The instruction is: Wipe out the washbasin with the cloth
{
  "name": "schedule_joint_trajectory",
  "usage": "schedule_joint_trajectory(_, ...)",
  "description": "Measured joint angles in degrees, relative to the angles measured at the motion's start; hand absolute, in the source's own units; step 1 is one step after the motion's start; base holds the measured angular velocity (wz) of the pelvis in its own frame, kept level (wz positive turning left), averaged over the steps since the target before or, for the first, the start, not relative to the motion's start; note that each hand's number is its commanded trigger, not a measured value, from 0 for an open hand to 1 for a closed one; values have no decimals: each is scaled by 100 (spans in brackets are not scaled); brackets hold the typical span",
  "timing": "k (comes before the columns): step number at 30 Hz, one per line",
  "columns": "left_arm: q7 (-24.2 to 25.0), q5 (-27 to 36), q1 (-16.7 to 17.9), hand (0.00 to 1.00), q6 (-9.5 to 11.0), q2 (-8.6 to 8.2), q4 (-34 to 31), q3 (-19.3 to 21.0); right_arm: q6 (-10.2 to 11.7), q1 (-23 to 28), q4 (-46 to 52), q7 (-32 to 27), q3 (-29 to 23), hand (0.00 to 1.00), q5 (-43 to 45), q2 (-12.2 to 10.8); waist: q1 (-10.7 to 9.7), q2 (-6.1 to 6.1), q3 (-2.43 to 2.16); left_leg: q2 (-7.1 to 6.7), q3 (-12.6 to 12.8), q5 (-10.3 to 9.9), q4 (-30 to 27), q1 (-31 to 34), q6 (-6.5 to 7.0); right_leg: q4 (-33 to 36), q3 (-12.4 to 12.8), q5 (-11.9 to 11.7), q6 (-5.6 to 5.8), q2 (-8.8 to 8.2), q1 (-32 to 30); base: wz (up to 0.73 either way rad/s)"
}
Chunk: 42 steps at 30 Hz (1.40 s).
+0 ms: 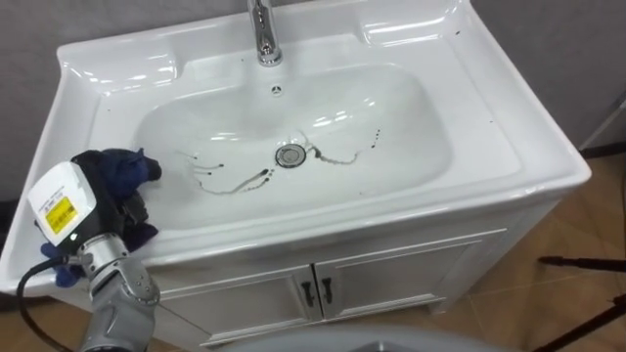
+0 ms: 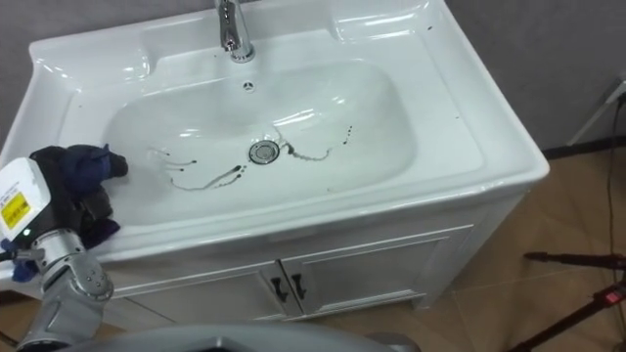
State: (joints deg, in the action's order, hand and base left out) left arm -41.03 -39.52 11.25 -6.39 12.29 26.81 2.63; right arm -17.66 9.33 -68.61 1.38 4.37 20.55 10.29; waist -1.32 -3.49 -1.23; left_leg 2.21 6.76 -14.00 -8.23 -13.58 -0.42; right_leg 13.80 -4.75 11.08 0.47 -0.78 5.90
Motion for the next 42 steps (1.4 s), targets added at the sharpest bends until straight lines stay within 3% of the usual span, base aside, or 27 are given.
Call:
schedule_joint_trajectory(15,-106,0,-57,100,3,-20,83,-56,22,-115,-14,-120,0,0,29,6,-8,12,-5,1,-34,4,-32,3,-4,6,-1,-2,-3,5,-3,1)
schedule_joint_trajectory(20,-73,170,-133,100,-9,-24,-4,-59,138,-192,3,-117,66,0,12,4,-12,56,-10,-2,-69,3,-30,24,-4,1,-30,-1,-3,-4,0,3)
schedule_joint_trajectory(27,324,181,-165,100,-230,-43,-608,-61,302,-224,1,-138,119,0,-39,6,-27,111,-5,-4,-268,11,-94,260,-14,-37,-185,-8,-7,-22,-92,15)
schedule_joint_trajectory(33,805,414,-95,100,-245,-292,-1507,-216,583,-371,-35,-249,279,0,-209,-55,-24,219,127,-2,-293,11,-138,378,-16,-118,-273,-8,-5,-40,-136,6)
schedule_joint_trajectory(34,868,426,-94,100,-241,-297,-1682,-349,658,-374,-35,-252,284,0,-211,-90,-13,214,113,2,-289,11,-139,407,-16,-111,-252,-9,-6,-30,-195,-5)
schedule_joint_trajectory(38,912,584,-114,100,-100,-294,-2336,-581,774,-366,-23,-278,297,0,-212,-107,-29,229,140,8,-213,12,-142,502,-16,-84,-159,-38,-12,-11,-300,-12)
schedule_joint_trajectory(42,899,624,-203,100,29,-274,-2394,-625,843,-346,-147,-313,373,0,-223,-126,-130,147,148,6,-211,12,-130,489,-16,-103,-145,-40,-9,-10,-297,-5)
